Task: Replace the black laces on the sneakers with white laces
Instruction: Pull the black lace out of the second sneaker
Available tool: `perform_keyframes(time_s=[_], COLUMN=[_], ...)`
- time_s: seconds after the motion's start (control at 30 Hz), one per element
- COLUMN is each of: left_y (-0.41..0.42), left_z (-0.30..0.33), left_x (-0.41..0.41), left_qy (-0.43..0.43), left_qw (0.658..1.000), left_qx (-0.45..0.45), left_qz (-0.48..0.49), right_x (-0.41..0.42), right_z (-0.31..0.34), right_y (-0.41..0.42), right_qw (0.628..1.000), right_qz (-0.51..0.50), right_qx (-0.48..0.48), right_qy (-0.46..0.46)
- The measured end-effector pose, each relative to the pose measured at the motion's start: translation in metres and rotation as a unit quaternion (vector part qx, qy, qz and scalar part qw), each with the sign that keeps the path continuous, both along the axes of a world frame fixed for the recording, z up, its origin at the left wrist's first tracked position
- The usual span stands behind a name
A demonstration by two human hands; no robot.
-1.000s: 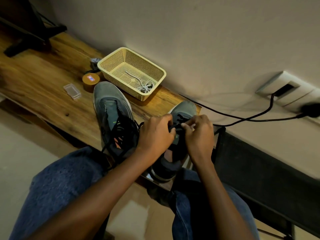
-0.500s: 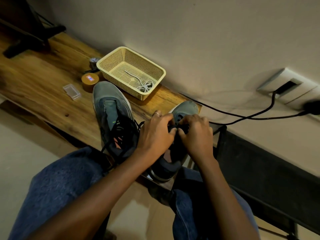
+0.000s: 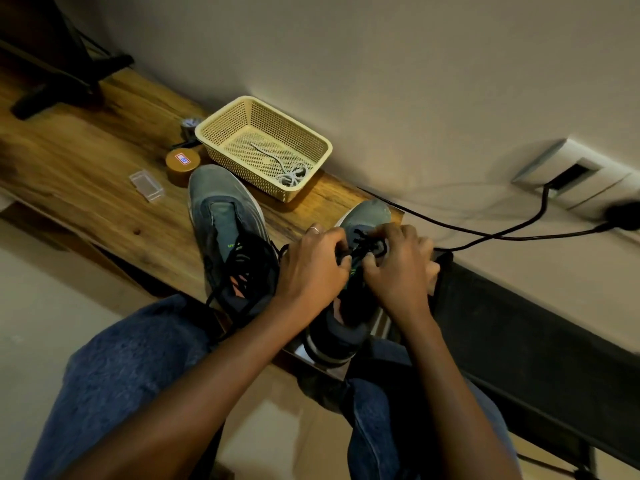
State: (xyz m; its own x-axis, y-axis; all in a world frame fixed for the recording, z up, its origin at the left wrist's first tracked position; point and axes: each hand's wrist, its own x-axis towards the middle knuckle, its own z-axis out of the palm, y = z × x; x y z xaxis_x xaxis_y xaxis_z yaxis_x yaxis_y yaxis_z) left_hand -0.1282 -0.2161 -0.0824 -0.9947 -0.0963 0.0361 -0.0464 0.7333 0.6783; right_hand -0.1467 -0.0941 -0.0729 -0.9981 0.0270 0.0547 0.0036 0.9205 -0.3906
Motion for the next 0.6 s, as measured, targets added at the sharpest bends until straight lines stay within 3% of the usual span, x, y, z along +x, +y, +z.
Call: perform_keyframes(time_s=[0.27, 0.33, 0.47, 0.6], left_y=[0.001, 0.001, -0.001, -0.002], left_z=[0.0, 0.001, 0.001, -0.002], left_x=[-0.001, -0.001, -0.002, -0.002], left_qy=[-0.012, -0.013, -0.007, 0.002], left_qw=[1.0, 1.0, 1.0, 1.0], left_qx=[0.0, 0.003, 0.014, 0.01], left_qz=[-0.001, 0.001, 0.003, 0.002], right_x=[0.001, 0.002, 0.0, -0.002], right_z=[-0.003, -0.004, 0.007, 0.003], right_y=[-0.003, -0.002, 0.01, 0.009], right_qw=[0.99, 0.991, 0.987, 0.998], right_qz=[0.056, 0.043, -0.097, -0.032], right_qx=[0.13, 0.124, 0.005, 0.03], right_qy=[-0.011, 0.029, 0.126, 0.04])
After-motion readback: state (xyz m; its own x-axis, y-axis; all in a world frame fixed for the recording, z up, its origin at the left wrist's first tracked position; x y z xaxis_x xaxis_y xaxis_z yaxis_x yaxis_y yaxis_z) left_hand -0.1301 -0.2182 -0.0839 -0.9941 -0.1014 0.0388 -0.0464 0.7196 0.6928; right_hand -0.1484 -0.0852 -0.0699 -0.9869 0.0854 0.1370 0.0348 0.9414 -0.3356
